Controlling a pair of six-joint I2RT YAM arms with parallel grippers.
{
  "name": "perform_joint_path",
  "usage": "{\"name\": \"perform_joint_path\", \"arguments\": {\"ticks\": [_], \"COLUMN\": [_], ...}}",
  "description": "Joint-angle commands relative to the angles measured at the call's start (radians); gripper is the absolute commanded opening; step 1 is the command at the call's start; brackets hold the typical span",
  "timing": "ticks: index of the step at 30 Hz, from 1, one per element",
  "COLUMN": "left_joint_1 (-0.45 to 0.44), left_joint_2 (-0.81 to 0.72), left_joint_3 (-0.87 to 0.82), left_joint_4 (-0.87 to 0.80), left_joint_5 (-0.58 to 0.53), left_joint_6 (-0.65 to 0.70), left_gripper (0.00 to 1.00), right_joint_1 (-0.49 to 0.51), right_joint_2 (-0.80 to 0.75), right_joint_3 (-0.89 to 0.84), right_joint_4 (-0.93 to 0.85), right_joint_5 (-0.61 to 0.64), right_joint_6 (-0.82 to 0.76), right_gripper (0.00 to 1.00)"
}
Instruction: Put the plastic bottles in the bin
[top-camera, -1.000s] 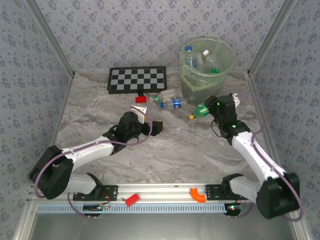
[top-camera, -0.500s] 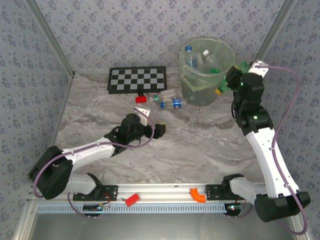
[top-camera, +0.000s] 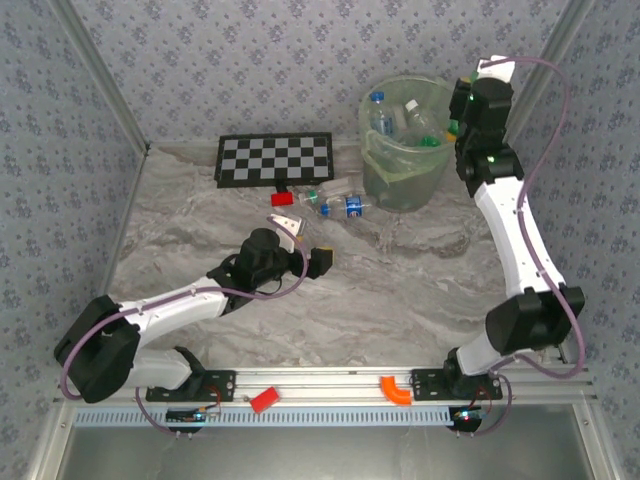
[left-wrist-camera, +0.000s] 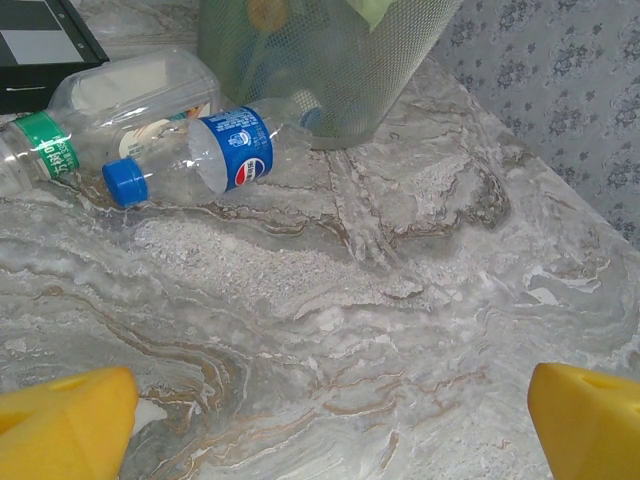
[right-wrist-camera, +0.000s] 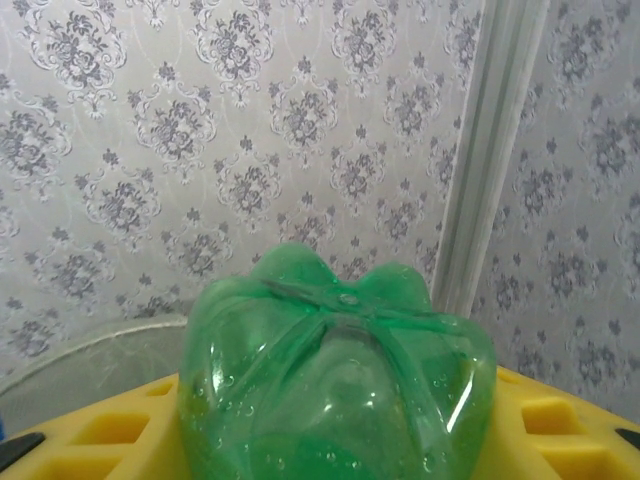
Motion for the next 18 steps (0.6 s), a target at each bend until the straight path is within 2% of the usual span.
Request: {"name": "perform_joint_path", "arguments": {"ticks": [1, 10, 18], "left_joint_1": [-0.008, -0.009, -0.008], "left_joint_2": [-0.019, -0.001, 0.018], "left_joint_3": [0.009, 0.014, 0.022], "left_joint_4": [0.032, 0.026, 0.023], "left_joint_5": [0.005, -0.006, -0.011], "left_joint_6": [0.020, 0.025, 0.028], "left_gripper": [1.00, 1.00, 1.00], "right_joint_1": [-0.011, -0.016, -0.016], "right_joint_2": [0.083, 0.291, 0.359], "right_joint_3": [0.108, 0.228, 0.221], "right_joint_4": [0.032, 0.032, -0.012], "right_joint_5": [0.014, -0.008, -0.052], "right_joint_6": [-0.100, -0.262, -0.319], "right_gripper": [0.53, 0.54, 0.57]}}
